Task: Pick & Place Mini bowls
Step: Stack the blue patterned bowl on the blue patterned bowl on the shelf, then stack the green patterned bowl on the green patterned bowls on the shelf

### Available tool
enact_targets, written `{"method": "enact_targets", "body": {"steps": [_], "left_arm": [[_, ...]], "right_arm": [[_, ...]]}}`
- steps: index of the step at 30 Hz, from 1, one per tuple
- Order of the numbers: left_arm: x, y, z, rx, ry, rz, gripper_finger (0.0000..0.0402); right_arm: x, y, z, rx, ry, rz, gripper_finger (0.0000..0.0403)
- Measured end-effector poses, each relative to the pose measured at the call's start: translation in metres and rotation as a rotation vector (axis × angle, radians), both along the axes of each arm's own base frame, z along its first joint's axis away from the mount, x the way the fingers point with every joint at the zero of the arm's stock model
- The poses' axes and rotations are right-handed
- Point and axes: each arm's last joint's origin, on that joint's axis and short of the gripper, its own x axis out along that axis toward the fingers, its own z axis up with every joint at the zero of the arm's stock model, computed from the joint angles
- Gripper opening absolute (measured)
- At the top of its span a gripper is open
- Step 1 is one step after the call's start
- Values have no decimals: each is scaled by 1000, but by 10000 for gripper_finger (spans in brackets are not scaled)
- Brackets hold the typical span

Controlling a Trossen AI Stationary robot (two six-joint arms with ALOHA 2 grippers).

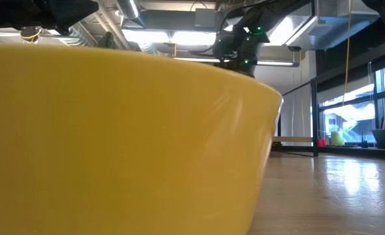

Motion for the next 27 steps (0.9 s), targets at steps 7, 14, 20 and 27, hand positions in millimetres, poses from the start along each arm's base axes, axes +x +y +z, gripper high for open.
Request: {"method": "enact_targets", "body": {"steps": [7, 14, 20, 27], "left_arm": [[0, 0, 0, 0, 0, -1, 6], [0, 0, -1, 5, 12, -1, 6], [0, 0, -1, 6, 15, -1, 2], [1, -1, -1, 69, 27, -6, 5]], "right_arm": [[4, 5, 19, 59, -77, 69, 4], [3, 63, 93, 228, -398, 414, 3], [-58, 125, 182, 352, -845, 830, 4], [-152, 180, 213, 230, -871, 618, 4]]}}
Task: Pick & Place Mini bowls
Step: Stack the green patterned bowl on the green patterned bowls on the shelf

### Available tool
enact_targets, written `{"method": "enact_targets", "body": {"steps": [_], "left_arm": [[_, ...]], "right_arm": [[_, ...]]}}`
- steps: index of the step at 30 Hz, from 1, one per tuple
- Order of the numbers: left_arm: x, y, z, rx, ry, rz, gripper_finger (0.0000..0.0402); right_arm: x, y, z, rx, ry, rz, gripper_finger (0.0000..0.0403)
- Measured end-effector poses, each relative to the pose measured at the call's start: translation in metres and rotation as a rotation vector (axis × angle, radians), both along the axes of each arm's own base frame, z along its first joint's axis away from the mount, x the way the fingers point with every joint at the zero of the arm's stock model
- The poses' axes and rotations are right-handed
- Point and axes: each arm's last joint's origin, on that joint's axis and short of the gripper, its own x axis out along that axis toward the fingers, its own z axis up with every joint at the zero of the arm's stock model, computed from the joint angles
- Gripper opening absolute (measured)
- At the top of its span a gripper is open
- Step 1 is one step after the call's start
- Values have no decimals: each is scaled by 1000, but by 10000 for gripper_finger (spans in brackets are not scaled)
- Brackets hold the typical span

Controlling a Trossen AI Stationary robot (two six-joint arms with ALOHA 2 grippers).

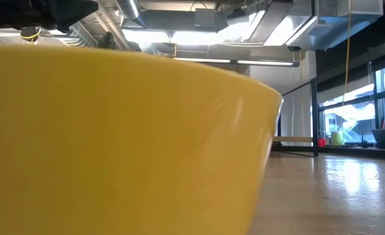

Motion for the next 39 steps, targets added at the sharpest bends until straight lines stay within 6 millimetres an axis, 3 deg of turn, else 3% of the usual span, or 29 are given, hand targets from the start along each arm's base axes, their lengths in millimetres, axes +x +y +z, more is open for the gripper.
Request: {"method": "enact_targets", "body": {"steps": [3, 7, 13, 17, 22, 28, 33, 39], "left_arm": [[0, -1, 0, -12, -6, -26, 3], [0, -1, 0, -61, -21, -52, 2], [1, -3, -3, -82, 2, -101, 7], [1, -3, -3, -65, 8, -108, 6], [1, -3, -3, -65, 11, -100, 2], [1, -3, -3, -63, 12, -99, 7], [1, -3, -3, -64, 11, -99, 5], [2, -3, -4, -119, 2, -115, 2]], "right_arm": [[-37, 12, -9, -14, -9, -180, 4], [-75, 18, -45, 27, -35, -384, 4], [-118, 22, -124, 96, -140, -410, 4], [-128, 23, -164, 173, -304, -404, 4], [-127, 26, -190, 208, -486, -285, 4], [-100, 22, -223, 136, -373, -365, 4], [-85, 20, -239, 116, -436, -382, 4], [-76, 23, -254, 118, -523, -253, 4]]}}
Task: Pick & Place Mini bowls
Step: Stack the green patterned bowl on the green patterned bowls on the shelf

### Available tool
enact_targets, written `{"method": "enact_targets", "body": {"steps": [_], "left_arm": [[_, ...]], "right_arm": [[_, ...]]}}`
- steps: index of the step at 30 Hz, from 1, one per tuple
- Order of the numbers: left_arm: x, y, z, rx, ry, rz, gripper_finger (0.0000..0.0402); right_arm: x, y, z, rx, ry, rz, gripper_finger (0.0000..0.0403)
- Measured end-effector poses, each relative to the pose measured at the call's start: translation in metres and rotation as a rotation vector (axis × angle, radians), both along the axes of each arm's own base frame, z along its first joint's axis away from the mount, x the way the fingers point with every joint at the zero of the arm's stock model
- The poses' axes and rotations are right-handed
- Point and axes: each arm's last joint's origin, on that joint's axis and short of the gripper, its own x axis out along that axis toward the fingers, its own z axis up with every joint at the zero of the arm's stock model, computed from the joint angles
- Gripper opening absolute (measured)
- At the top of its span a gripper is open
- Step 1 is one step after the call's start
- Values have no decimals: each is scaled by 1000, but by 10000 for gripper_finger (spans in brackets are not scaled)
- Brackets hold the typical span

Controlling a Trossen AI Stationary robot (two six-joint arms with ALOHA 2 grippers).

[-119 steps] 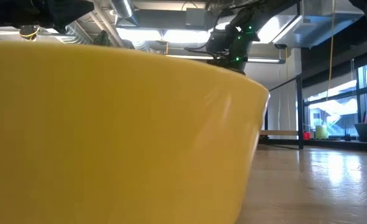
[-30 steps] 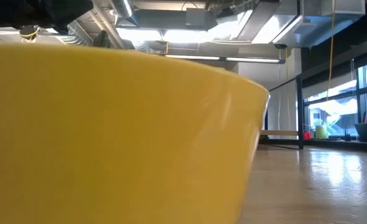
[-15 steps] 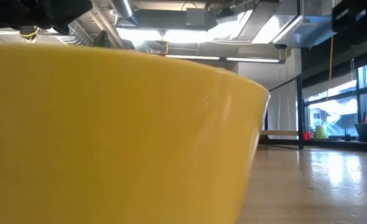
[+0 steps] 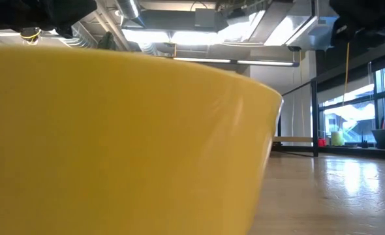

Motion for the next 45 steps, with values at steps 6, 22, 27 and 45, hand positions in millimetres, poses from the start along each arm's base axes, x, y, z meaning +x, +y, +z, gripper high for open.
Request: {"method": "enact_targets", "body": {"steps": [6, 22, 27, 45], "left_arm": [[0, 1, -1, 1, 14, 43, 7], [9, -17, 14, -102, 137, -86, 1], [24, -36, 60, -81, 169, 60, 2], [75, -79, 165, -105, 754, 264, 107]], "right_arm": [[8, -1, -22, -46, -13, -28, 4], [15, -3, -50, -52, 50, -80, 4], [14, -1, -45, -68, -3, -12, 4], [14, 0, -45, -52, -2, 17, 11]]}}
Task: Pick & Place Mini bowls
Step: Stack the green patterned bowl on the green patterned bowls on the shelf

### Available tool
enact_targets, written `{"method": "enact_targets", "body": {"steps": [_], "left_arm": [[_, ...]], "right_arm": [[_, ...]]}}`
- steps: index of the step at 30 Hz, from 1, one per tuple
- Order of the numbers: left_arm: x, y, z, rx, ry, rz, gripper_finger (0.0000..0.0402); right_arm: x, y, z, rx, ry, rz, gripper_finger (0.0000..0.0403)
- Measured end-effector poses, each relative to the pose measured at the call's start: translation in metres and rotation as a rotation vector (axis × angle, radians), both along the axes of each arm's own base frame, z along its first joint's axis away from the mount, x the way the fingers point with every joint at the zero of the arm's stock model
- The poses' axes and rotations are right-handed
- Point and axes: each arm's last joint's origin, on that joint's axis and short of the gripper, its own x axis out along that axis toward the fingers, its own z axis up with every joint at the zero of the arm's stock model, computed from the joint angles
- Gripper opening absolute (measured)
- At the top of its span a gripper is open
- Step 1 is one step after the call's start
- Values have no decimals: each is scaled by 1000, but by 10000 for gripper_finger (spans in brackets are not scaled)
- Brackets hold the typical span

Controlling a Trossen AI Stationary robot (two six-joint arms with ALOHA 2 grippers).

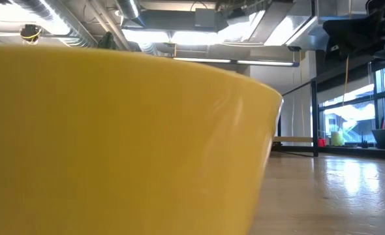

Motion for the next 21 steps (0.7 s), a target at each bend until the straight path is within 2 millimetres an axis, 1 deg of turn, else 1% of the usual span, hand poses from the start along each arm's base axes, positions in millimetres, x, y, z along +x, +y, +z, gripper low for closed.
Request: {"method": "enact_targets", "body": {"steps": [2, 5, 8, 12, 15, 21], "left_arm": [[7, 1, 0, -10, 66, 9, 126], [17, 0, -10, -70, 176, 24, 149], [26, 2, -26, -134, 351, 21, 168], [40, 0, -51, -116, 565, 30, 186], [53, -9, -68, -130, 670, -28, 191], [76, -37, -104, -163, 794, -147, 186]], "right_arm": [[0, 0, 0, 5, 0, 2, 11], [0, 0, 0, 12, 2, 4, 11], [0, 0, 0, 19, 2, 5, 12], [0, 0, 0, 19, 2, 5, 12], [0, 0, 0, 19, 3, 5, 12], [0, 0, -1, 20, 12, 5, 12]]}}
